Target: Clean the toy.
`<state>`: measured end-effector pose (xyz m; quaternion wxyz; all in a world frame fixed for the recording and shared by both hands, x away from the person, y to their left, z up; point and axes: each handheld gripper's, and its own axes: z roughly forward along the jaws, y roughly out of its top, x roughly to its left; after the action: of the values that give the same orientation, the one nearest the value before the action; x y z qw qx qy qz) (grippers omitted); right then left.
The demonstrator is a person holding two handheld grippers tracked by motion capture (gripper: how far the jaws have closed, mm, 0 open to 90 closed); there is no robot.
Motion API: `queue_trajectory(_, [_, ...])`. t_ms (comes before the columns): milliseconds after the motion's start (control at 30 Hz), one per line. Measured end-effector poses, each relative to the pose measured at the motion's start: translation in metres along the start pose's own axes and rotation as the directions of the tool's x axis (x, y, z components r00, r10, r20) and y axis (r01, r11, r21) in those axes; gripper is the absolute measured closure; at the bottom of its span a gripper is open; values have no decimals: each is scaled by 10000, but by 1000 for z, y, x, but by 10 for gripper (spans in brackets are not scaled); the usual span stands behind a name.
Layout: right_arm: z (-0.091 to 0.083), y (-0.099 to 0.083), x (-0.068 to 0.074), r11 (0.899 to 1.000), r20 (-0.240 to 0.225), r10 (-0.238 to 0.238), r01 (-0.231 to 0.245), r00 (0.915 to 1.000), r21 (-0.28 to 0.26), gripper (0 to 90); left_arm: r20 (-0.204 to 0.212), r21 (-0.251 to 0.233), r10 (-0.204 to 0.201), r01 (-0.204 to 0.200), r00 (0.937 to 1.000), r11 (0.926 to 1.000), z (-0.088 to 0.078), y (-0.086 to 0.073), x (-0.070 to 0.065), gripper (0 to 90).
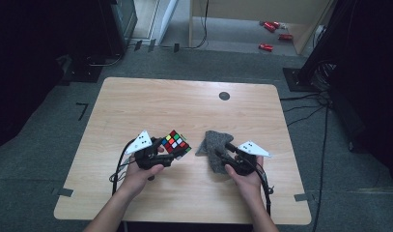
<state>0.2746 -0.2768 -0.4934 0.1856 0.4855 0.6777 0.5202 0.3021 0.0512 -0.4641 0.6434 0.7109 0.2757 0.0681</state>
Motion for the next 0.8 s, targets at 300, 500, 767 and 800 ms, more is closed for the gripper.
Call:
queue_trajectory(300, [-14,9,22,9846,-179,-1219,1186,9924,-1282,262,-251,-17,-369,369,9990,9993,-1,3,2,346])
queue_trajectory(500, [-10,9,56,9635,-959,-2297,2124,9685,-1630,228,-255,88,-446,449,9987,9990,2,4,-1,346])
queue_trajectory(767, [-5,7,77,9502,-1183,-2833,2619,9517,-1691,187,-238,160,-519,522,9984,9985,5,5,-5,346])
queue_trajectory(800, [-4,6,79,9491,-1216,-2880,2663,9499,-1680,184,-247,170,-565,569,9981,9982,6,5,-6,346])
